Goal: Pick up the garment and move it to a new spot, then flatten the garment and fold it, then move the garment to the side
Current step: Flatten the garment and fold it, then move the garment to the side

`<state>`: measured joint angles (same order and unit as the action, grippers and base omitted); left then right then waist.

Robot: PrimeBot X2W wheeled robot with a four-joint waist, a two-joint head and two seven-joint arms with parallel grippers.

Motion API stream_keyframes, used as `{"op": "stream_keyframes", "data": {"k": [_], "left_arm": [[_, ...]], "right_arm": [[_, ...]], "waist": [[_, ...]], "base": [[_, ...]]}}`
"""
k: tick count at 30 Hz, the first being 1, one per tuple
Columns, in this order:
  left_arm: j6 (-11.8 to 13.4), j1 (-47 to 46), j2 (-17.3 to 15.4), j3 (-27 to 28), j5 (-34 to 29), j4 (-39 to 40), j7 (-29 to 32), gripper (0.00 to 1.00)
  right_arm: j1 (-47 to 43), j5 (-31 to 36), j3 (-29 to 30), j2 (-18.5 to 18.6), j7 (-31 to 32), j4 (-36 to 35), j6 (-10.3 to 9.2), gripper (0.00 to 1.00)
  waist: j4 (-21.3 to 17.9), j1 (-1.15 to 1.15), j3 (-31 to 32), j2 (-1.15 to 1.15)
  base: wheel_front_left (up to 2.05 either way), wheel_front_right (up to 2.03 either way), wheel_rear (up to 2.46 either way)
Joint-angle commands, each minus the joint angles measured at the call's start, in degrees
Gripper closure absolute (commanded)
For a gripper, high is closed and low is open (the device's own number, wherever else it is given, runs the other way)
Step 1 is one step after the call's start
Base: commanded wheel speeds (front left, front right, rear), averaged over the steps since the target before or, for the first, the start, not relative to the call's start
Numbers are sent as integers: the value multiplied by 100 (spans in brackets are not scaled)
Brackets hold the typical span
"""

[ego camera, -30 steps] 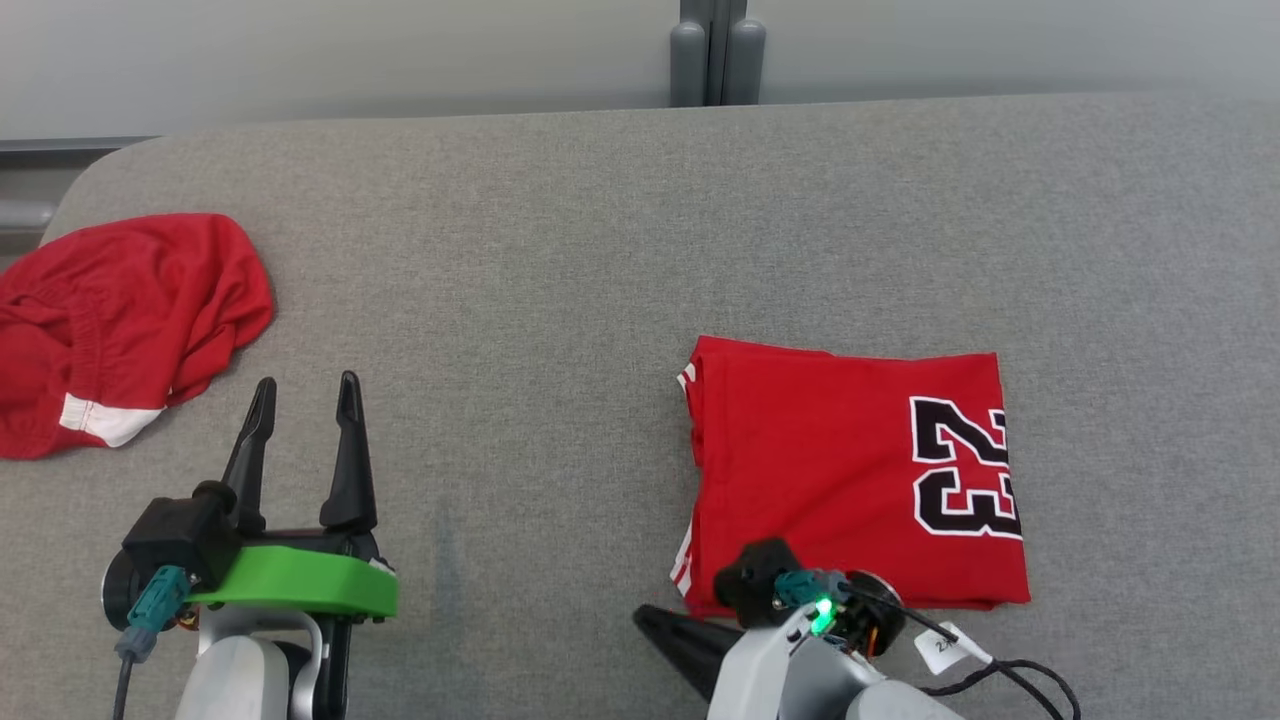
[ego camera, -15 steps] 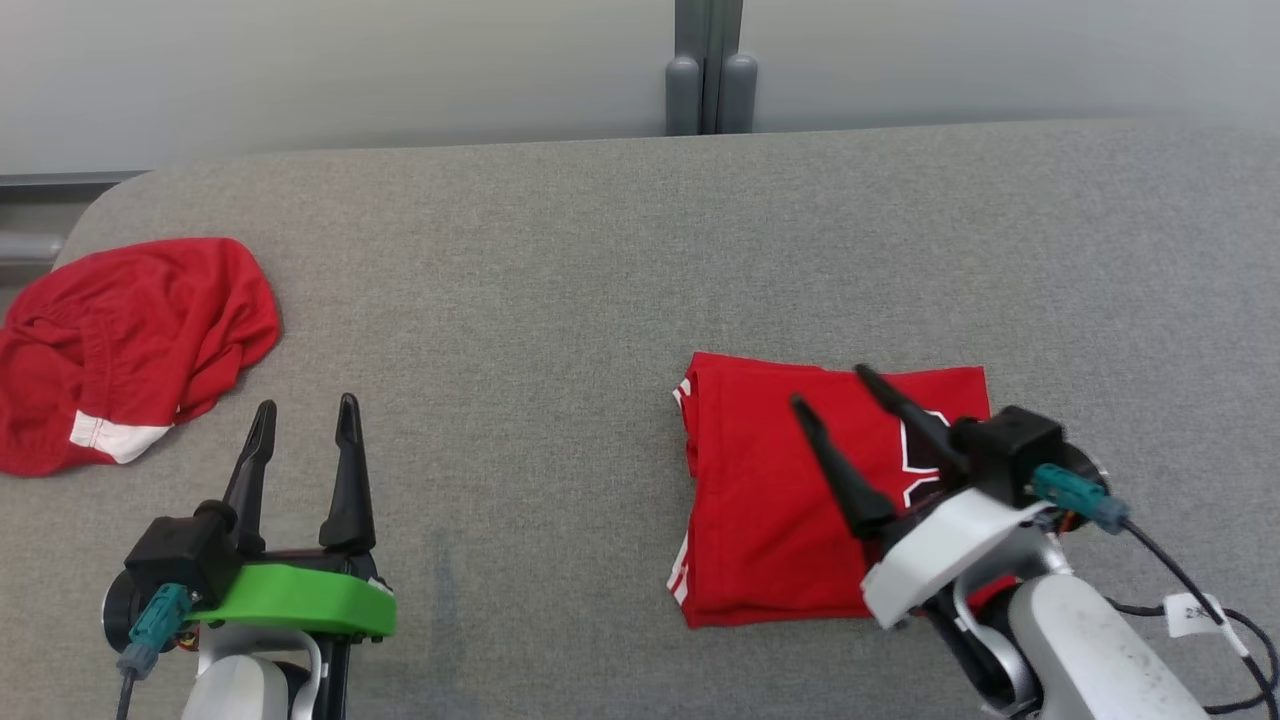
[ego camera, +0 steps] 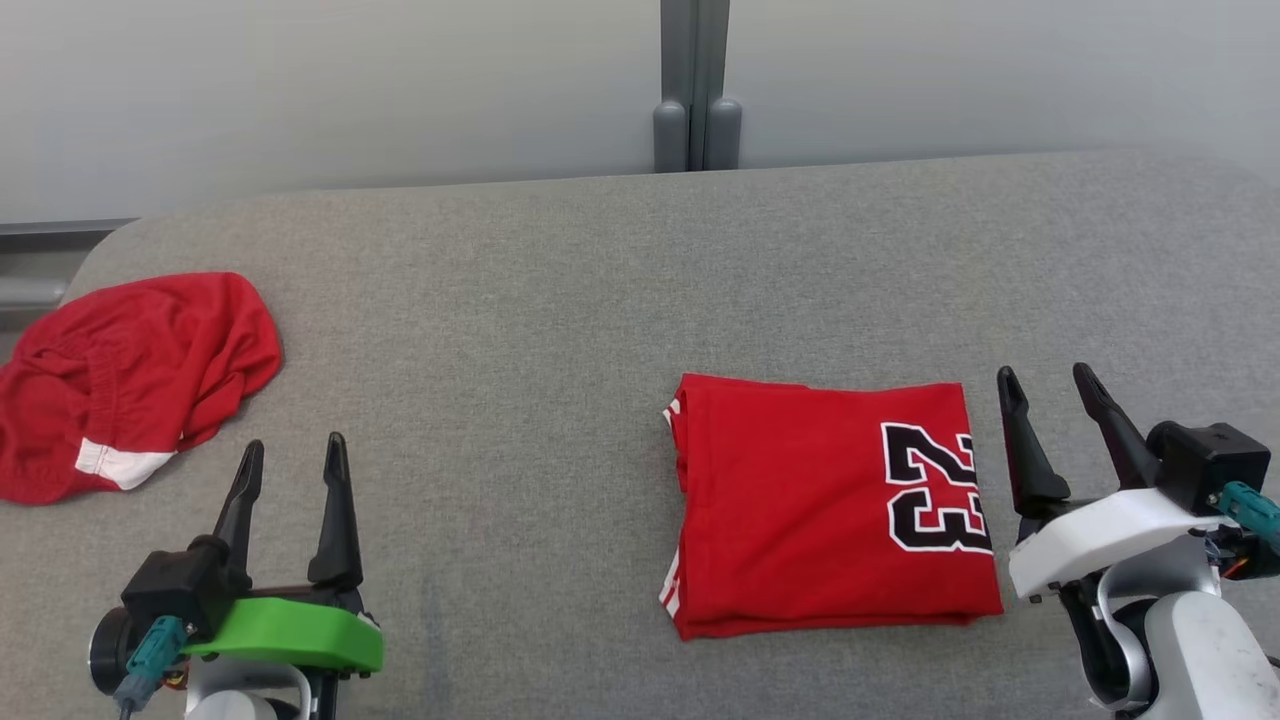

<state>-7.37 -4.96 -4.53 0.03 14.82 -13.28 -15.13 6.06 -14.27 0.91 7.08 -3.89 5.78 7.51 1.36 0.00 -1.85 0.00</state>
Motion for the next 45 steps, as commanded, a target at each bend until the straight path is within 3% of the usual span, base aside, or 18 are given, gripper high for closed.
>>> {"op": "stream_keyframes", "data": {"k": [1, 29, 33, 40, 45], "left_arm": [[-11, 143, -17, 42, -16, 3, 1, 0], [-12, 321, 56, 95, -41, -71, 1, 0], [-12, 337, 54, 146, -47, -27, 1, 0], [-12, 138, 73, 157, -47, 89, 1, 0], [-12, -19, 80, 83, -35, 108, 1, 0]], "right_arm": [[-57, -26, 92, 12, -39, 46, -6, 0], [118, -178, 84, 91, 373, 456, -5, 0], [218, -225, -30, 68, 777, 612, -6, 0], [479, -51, 90, -79, 2108, 1137, -5, 0], [698, 100, 201, -156, 2568, 1499, -6, 0]], "waist": [[-38, 0, 92, 0], [-83, 0, 198, 0], [-135, 0, 154, 0], [-109, 0, -141, 0], [11, 0, -419, 0]], "base": [[0, 0, 0], [0, 0, 0], [0, 0, 0], [0, 0, 0], [0, 0, 0]]}}
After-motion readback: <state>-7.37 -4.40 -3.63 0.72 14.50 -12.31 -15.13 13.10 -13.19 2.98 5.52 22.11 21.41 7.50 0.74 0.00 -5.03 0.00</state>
